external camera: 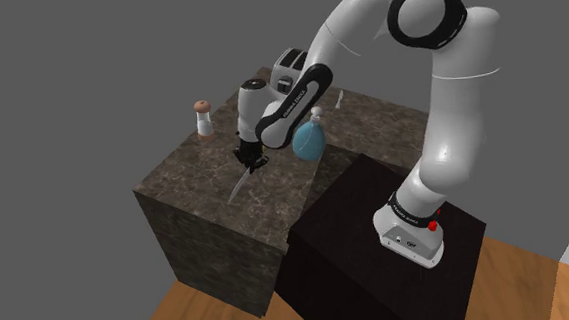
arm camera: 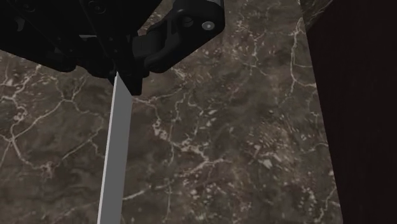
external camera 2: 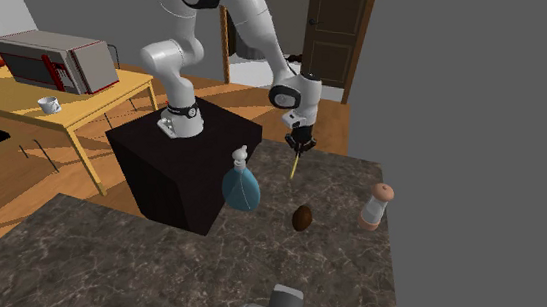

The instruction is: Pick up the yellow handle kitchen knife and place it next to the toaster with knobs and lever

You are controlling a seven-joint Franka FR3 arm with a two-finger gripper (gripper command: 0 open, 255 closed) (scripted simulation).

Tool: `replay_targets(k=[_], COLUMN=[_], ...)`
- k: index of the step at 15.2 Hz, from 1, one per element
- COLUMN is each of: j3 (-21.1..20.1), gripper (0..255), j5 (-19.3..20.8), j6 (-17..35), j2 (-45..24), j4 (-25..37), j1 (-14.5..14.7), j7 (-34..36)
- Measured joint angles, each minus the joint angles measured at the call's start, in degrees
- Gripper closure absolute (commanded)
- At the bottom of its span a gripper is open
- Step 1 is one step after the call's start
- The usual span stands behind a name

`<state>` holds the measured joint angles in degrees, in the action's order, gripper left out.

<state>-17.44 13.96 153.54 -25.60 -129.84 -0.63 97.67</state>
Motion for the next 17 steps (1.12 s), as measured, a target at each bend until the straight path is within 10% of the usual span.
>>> replay_targets(k=[17], j3=[-5.0], gripper=[255], j5=[-7.6], j6=[-10.7], j2=[12.1], j4=[-0.8], j1=[-3.6], j7=[-5.0])
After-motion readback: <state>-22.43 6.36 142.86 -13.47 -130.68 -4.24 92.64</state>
